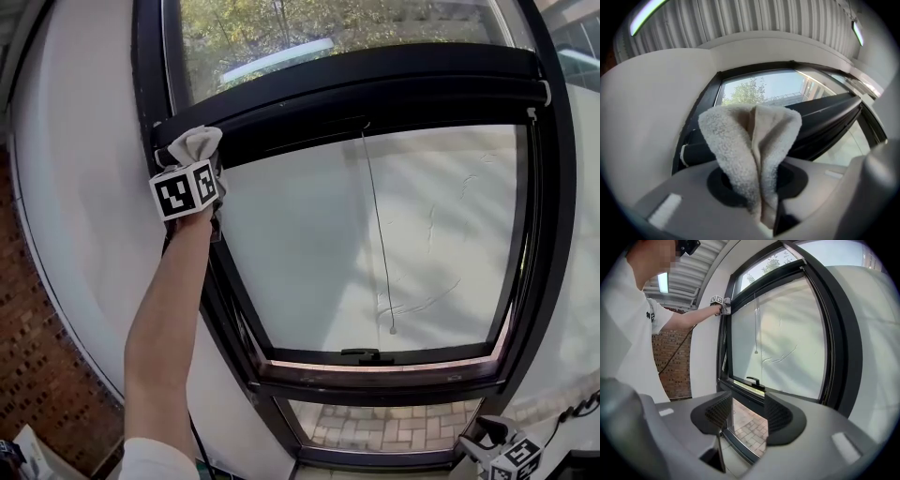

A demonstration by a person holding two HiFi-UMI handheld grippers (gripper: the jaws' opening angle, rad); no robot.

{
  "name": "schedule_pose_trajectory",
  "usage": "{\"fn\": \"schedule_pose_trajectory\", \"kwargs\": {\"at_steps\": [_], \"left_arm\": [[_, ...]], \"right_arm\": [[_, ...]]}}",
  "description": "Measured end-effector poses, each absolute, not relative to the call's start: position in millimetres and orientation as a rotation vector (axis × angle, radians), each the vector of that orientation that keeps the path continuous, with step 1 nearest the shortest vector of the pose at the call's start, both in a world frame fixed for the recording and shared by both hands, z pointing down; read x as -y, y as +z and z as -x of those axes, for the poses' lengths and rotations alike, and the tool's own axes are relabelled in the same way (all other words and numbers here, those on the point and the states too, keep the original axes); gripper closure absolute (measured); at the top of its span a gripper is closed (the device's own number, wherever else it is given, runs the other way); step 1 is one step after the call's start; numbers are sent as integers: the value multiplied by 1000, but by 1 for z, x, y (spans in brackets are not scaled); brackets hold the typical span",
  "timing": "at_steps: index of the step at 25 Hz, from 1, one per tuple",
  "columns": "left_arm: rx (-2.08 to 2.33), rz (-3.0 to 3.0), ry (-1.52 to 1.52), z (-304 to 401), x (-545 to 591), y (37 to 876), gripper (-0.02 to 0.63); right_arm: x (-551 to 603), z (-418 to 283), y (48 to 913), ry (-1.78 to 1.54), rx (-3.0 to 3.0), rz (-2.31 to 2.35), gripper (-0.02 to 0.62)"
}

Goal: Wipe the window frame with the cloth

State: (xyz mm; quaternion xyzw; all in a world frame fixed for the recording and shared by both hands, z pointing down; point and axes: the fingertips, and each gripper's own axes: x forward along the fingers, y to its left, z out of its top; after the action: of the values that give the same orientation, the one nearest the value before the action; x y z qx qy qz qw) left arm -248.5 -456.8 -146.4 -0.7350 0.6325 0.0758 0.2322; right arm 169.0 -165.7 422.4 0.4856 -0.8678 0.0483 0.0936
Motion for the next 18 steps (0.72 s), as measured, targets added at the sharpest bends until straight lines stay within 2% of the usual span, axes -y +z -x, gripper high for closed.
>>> {"fn": "schedule_pose_trajectory", "kwargs": {"at_steps": [18], "left_arm": [[-1541, 2083, 151, 24, 408, -137, 477]], "right_arm": [[143, -262, 425, 124, 2636, -1421, 377]]}}
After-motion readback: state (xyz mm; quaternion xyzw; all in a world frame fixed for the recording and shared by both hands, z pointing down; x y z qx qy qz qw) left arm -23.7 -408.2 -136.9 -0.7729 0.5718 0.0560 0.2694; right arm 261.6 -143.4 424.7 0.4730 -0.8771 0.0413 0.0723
